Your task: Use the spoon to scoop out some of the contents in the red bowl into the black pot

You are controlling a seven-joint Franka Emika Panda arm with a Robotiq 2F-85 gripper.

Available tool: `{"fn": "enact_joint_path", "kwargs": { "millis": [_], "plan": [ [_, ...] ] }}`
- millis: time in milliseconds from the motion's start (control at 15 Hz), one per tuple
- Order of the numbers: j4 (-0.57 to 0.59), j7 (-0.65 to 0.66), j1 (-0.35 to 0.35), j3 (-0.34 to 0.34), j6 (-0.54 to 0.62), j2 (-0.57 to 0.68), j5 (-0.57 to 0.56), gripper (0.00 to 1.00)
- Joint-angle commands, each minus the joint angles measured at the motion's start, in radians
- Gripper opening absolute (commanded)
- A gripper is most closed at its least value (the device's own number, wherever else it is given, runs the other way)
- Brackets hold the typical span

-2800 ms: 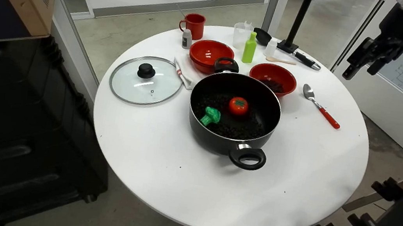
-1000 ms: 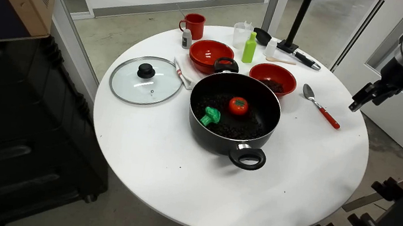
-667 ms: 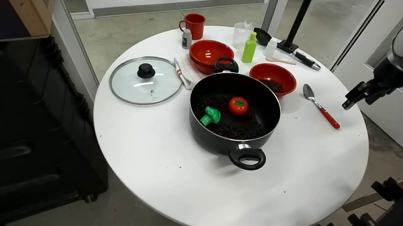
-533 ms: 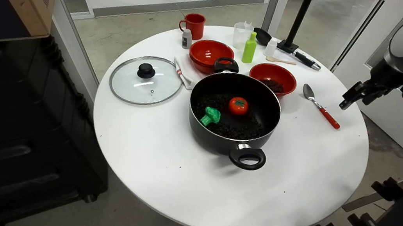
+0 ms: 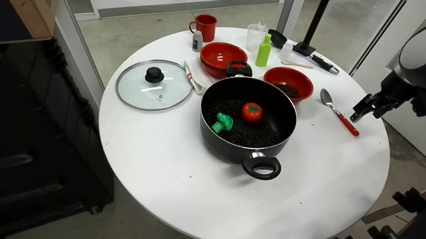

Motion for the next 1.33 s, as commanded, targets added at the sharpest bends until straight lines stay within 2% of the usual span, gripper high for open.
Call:
{"fn": "enact_joint_path", "kwargs": {
  "millis": [0,200,533,600,667,733,1267],
  "plan": [
    [0.031,0.036,0.001,-0.002,0.018,0.039,-0.032,0.95],
    [0.043,0.04,0.006,-0.008,0.015,0.06,-0.033,0.96],
    [0.058,0.044,0.017,-0.016,0.013,0.093,-0.035,0.89],
    [0.062,0.044,0.017,-0.016,0.011,0.098,-0.036,0.84],
    [0.063,0.043,0.017,-0.016,0.011,0.102,-0.037,0.65],
    [0.065,0.043,0.016,-0.016,0.011,0.104,-0.038,0.63],
    [0.075,0.038,0.006,-0.012,0.01,0.11,-0.048,0.02]
  ]
}}
